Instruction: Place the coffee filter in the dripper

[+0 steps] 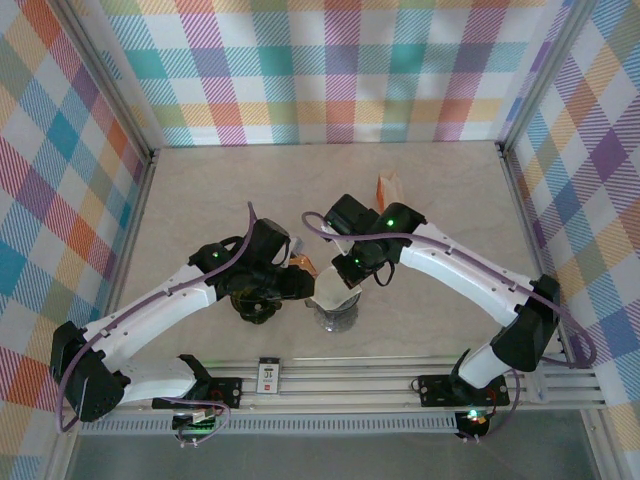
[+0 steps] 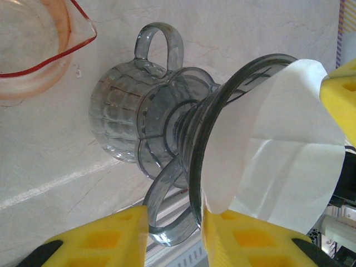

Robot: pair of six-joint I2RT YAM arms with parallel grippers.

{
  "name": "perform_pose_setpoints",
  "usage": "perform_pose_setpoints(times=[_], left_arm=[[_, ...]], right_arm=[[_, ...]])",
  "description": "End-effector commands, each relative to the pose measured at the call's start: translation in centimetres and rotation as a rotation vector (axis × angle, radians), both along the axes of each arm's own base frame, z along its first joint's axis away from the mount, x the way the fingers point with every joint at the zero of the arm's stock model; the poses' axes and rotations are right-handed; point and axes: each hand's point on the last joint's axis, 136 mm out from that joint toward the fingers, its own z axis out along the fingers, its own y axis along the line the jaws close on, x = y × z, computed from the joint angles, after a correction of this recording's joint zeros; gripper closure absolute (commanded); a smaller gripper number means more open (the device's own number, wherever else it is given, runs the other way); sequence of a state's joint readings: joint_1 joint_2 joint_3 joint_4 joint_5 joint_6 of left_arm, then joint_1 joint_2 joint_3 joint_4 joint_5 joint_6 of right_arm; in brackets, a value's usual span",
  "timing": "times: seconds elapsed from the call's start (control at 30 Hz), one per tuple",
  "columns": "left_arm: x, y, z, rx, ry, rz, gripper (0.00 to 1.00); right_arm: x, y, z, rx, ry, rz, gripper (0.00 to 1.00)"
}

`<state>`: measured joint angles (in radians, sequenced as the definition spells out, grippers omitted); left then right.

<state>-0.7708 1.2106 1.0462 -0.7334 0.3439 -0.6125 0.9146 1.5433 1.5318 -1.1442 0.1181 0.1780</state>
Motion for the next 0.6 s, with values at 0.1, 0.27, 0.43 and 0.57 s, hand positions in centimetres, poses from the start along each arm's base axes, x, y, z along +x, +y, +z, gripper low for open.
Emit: perform_pose_setpoints(times=[0.1,0.27,0.43,0.57], left_arm=[[-0.4,-0.3,1.6,-0.044,-0.02,0.003,0.52],[-0.4,-0.3,1.7,-0.057,-0.023,0.006,0.44],[-0.5,-0.4,0.6,-0.044,-0.004,-0.002,0.49],[-0.6,-0.4,0.1,-0.033,0.006,-0.001,0.54]], right_arm=[[0.2,-0.3,1.6,0.042,-0.022,-0.125,1.0],[-0.3,-0.4,1.3,0.014,-0.063,-0.185,1.0],[-0.6,-0.3,-0.2,-0.015,-0.05,-0.188,1.0],[-0.5,-0.1,0.5,0.0,-0.083,-0.183,0.59]])
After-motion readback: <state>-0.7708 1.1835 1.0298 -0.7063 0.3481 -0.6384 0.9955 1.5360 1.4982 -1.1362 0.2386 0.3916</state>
